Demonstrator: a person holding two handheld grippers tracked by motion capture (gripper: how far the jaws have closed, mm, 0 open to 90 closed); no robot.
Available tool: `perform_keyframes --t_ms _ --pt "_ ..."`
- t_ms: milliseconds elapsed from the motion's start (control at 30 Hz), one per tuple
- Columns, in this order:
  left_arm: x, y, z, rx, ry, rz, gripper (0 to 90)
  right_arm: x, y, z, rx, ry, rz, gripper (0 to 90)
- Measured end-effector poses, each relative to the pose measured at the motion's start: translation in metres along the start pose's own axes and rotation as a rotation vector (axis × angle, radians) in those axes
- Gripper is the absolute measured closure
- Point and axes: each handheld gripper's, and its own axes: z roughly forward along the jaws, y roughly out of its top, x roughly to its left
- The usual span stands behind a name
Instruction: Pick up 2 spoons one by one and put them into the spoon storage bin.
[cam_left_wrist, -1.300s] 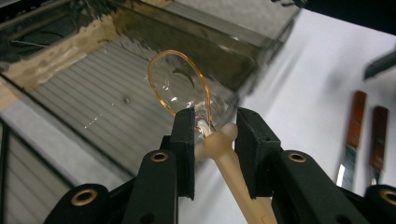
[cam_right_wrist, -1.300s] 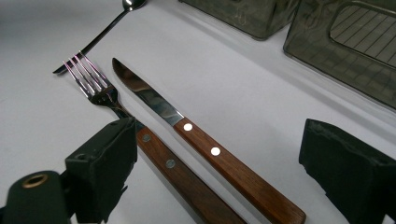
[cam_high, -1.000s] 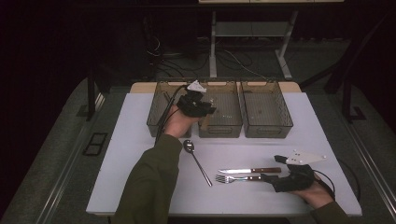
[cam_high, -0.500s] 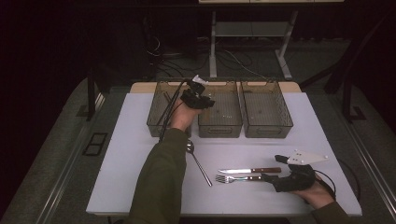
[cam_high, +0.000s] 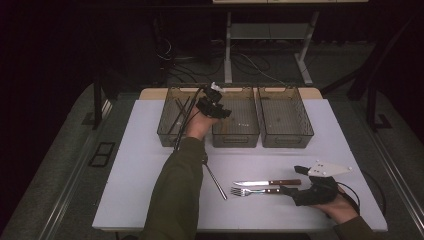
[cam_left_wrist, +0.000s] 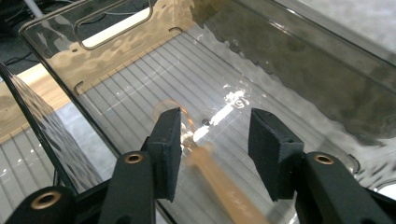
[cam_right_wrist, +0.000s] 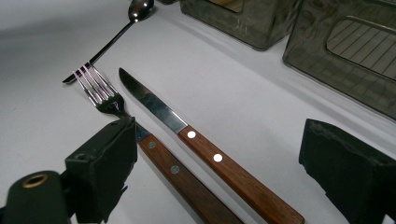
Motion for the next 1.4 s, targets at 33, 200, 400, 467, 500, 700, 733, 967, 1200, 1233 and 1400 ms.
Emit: perform_keyframes --t_ms 33,200,400,467,500,700,733,967,1200,1233,1400 --pt "0.000 0.001 -0.002 -0.011 -0.003 0.004 50.5 0.000 0.000 0.000 0.001 0.000 0.001 11.6" --pt "-0.006 0.003 -0.015 -0.035 -0.020 0.015 42.2 0.000 0.000 0.000 0.003 -0.001 0.003 11.6" --pt "-0.018 -0.001 -0.038 -0.068 -0.076 0.041 37.4 0.000 0.000 -0.001 0.003 -0.002 0.006 11.6" --pt "-0.019 -0.005 -0.047 -0.071 -0.091 0.042 39.0 0.000 0.000 -0.001 0.003 -0.007 0.002 11.6" --pt "-0.021 -0.009 -0.051 -0.078 -0.094 0.040 41.2 0.000 0.000 -0.001 0.001 -0.007 0.002 11.6" --pt "-0.028 -0.034 -0.070 -0.078 -0.093 0.040 50.6 -0.001 0.000 -0.001 0.002 -0.011 0.002 11.6" --pt "-0.029 -0.039 -0.073 -0.078 -0.096 0.044 51.7 -0.001 0.000 -0.001 0.001 -0.012 0.001 11.6" --pt "-0.032 -0.074 -0.088 -0.074 -0.097 0.030 52.6 -0.001 0.000 -0.001 0.004 -0.014 0.004 11.6" --pt "-0.030 -0.104 -0.085 -0.047 -0.101 0.042 49.8 -0.001 -0.001 0.000 0.011 -0.014 0.004 11.6" --pt "-0.030 -0.108 -0.083 -0.043 -0.096 0.043 51.7 -0.001 -0.001 0.000 0.010 -0.014 0.004 11.6" --pt "-0.033 -0.117 -0.073 -0.019 -0.098 0.073 67.5 -0.001 -0.001 0.000 0.012 -0.016 0.004 11.6"
